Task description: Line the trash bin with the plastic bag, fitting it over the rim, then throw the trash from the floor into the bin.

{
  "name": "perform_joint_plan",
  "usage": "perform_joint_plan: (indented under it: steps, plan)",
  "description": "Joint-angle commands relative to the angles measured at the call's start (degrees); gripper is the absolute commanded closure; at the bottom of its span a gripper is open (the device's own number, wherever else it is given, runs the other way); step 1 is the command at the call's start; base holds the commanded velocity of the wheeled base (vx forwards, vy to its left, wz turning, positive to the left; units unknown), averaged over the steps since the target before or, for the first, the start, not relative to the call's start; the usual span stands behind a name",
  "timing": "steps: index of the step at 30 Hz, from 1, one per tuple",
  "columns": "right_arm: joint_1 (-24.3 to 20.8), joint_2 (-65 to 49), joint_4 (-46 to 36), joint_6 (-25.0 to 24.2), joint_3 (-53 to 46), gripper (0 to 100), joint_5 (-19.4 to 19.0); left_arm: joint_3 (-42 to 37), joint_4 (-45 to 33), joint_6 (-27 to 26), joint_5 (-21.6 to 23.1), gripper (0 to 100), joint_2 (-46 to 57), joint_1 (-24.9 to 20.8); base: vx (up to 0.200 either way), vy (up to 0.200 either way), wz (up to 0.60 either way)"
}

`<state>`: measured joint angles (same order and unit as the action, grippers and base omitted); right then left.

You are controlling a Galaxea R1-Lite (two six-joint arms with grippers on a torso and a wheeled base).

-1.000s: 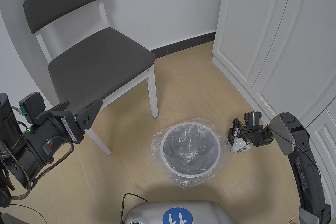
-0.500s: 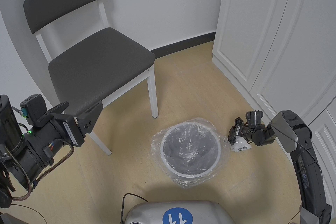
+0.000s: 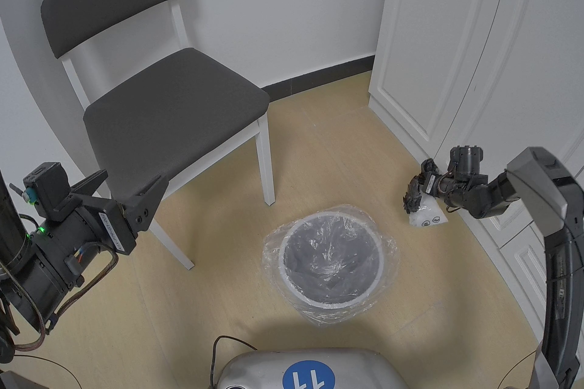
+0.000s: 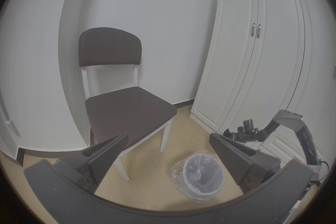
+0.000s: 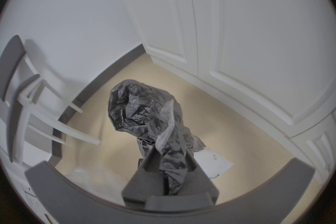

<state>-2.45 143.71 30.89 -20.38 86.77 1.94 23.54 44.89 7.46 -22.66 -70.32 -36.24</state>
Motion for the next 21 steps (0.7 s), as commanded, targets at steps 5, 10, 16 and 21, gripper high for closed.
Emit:
perform_joint_plan:
  steps: [5,10,16,21]
  plan:
    - [-10.56,-29.9,11.21,4.65,-26.22,100,-2.29,-0.07,0.03,-1.31,-0.19,0,1.41,-0.23,0.0,0.0,0.0]
    - [-18.03,-34.55,18.42,7.99,-34.74,100,-1.59,-0.07,0.2,-1.31,-0.1,0,1.58,-0.23,0.0,0.0,0.0]
    - [-25.06,-34.99,19.47,8.17,-38.87,100,-1.59,-0.16,0.2,-1.31,0.07,0,1.67,-0.32,0.0,0.0,0.0]
    - [-28.14,-28.75,19.47,8.08,-38.96,100,-1.59,-0.6,0.47,-1.48,0.25,0,1.85,-0.32,0.0,0.0,0.0]
